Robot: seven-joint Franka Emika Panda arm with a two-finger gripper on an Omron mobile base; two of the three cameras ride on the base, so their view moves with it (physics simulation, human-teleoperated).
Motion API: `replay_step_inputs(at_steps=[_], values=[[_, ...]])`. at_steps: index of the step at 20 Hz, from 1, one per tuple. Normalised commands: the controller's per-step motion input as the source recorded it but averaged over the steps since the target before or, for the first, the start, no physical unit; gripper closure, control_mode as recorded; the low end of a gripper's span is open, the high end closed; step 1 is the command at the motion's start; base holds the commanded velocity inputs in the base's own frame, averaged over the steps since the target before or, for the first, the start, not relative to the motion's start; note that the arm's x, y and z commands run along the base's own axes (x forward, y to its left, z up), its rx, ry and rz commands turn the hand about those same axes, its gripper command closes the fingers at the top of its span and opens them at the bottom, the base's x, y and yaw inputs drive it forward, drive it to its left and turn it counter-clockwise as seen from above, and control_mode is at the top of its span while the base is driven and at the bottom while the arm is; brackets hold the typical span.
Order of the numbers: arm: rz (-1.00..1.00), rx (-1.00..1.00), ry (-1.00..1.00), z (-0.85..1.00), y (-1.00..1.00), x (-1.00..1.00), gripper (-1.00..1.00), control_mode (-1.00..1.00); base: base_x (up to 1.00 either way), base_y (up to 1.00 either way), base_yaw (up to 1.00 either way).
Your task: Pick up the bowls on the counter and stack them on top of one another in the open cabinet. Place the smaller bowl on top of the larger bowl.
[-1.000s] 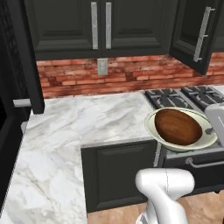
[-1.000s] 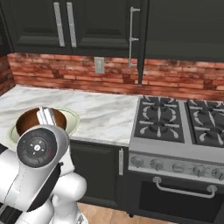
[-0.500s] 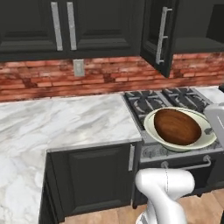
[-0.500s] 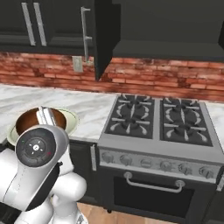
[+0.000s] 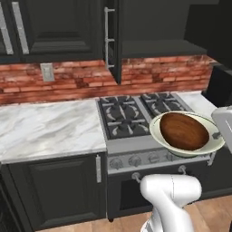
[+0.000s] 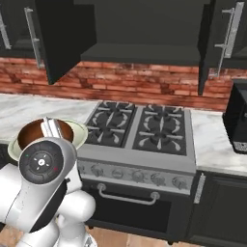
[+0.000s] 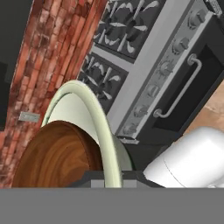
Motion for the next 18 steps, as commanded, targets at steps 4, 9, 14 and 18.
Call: replay_step_inputs(at_steps=[4, 9, 14, 18], values=[[0.00, 0.00, 0.00, 0.00, 0.00, 0.00, 1.00, 1.00, 0.05, -0.66, 0.00], [0.00, 0.00, 0.00, 0.00, 0.00, 0.00, 1.00, 1.00, 0.00, -0.26, 0.00], [0.00, 0.00, 0.00, 0.00, 0.00, 0.00, 1.00, 1.00, 0.07, -0.01, 0.00], [0.00, 0.00, 0.00, 0.00, 0.00, 0.00, 1.00, 1.00, 0.38, -0.16, 0.00]])
